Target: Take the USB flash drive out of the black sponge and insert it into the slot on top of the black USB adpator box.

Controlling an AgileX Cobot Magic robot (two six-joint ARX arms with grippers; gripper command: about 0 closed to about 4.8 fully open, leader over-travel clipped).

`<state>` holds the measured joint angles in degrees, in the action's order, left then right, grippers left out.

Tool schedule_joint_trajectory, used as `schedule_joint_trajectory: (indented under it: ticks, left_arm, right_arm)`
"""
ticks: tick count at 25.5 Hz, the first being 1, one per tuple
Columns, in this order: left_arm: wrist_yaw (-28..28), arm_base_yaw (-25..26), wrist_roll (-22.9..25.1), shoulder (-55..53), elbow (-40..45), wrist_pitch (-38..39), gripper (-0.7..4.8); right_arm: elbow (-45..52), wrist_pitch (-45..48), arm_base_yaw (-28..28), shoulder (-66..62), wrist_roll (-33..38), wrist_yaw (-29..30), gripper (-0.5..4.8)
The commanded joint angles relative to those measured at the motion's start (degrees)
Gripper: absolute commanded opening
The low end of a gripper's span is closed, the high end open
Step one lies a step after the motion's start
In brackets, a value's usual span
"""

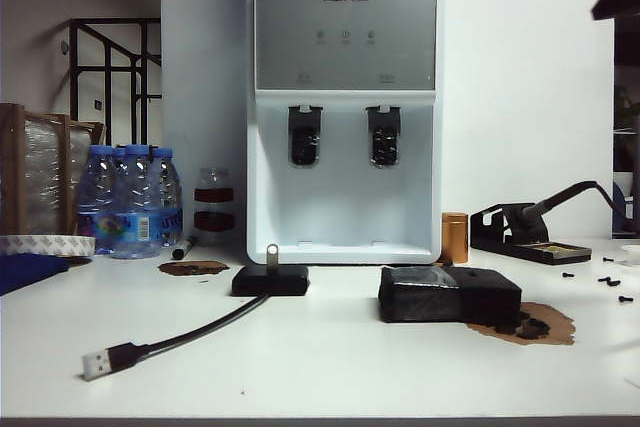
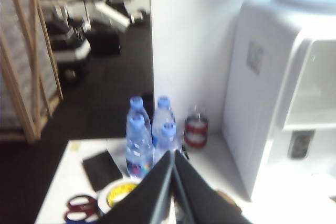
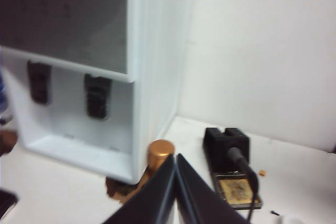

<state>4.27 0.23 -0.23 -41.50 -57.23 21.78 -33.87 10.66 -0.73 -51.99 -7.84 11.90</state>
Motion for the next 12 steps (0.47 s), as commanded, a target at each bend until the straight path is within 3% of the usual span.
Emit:
schedule_joint_trajectory:
  ticks: [1,9,12]
  left_arm:
    - [-0.37,0.0,-0.22,7.08,-0.2,3.23,-0.04]
    - [-0.11,-0.04,0.24,20.35,0.85,18.88,-0.04]
    - [-0.31,-0.04,2.25,25.24,5.29,19.74,-0.04]
  right_arm:
    - [5.09,8.63,0.11,3.83,2.95,-2.16,-0.03]
    - [14.88,11.85,0.09,6.73,5.51,-10.16,-0.02]
    - [21.29,18.16,0.09,6.73,9.55,-11.87,-0.02]
